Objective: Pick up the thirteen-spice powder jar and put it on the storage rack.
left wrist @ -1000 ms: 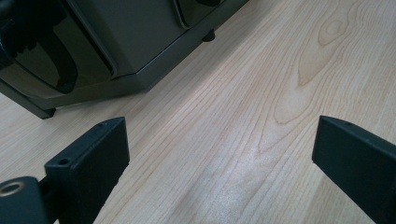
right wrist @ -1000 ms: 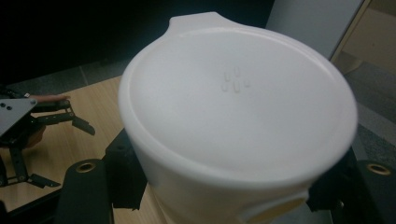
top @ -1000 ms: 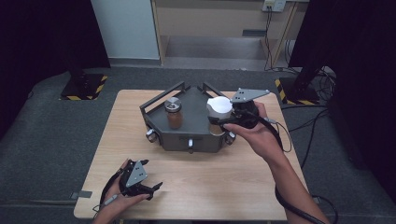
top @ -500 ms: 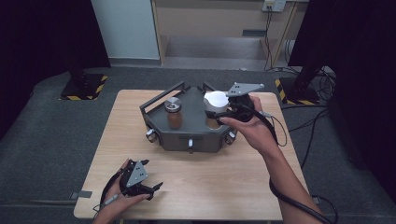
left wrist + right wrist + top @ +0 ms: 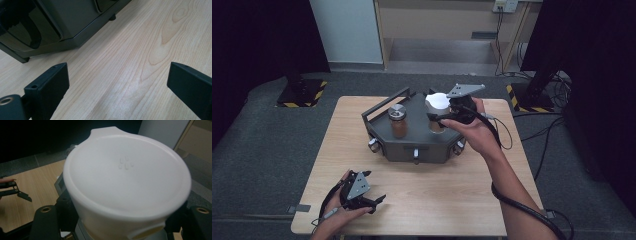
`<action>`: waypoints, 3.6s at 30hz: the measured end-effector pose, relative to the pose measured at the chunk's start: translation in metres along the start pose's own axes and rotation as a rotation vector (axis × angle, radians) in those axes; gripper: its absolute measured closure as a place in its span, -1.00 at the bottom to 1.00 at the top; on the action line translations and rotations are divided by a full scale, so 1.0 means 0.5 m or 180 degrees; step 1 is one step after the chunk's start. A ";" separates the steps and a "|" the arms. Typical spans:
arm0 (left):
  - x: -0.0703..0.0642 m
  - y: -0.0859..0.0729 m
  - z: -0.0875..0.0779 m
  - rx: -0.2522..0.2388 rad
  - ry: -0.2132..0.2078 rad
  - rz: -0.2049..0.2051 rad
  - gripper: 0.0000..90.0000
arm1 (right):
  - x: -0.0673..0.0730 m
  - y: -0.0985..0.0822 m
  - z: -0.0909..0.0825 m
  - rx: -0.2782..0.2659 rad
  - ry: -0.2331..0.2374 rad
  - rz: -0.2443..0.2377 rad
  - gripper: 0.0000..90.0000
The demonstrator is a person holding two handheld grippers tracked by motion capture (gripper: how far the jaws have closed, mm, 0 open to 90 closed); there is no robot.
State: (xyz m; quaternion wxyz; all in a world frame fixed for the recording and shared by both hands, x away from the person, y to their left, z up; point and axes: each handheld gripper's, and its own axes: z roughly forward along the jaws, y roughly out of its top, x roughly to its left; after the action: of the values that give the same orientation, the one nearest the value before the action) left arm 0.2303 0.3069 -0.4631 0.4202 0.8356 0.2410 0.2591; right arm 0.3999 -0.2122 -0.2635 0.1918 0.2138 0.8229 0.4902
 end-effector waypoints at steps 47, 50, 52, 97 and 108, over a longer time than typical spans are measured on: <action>0.005 -0.001 0.006 0.0037 -0.0040 -0.0024 -0.92 | -0.011 -0.054 0.069 0.0140 0.0032 0.0082 -0.31; 0.005 0.000 0.007 0.0035 -0.0046 -0.0024 -0.92 | -0.013 -0.059 0.068 0.0118 0.0041 0.0069 -0.31; 0.006 0.000 0.007 0.0032 -0.0063 -0.0037 -0.92 | -0.014 -0.064 0.066 0.0093 0.0047 0.0070 -0.31; 0.007 0.000 0.003 0.0020 -0.0070 -0.0067 -0.93 | -0.021 -0.061 0.066 0.0123 0.0093 0.0084 -0.74; 0.008 -0.002 0.002 0.0010 -0.0064 -0.0078 -0.93 | -0.021 -0.062 0.047 0.0161 0.0054 0.0054 -0.86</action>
State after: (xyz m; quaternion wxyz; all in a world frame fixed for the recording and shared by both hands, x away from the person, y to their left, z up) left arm 0.2336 0.3094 -0.4634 0.4244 0.8358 0.2474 0.2451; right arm 0.4158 -0.2142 -0.3005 0.1752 0.2214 0.8348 0.4727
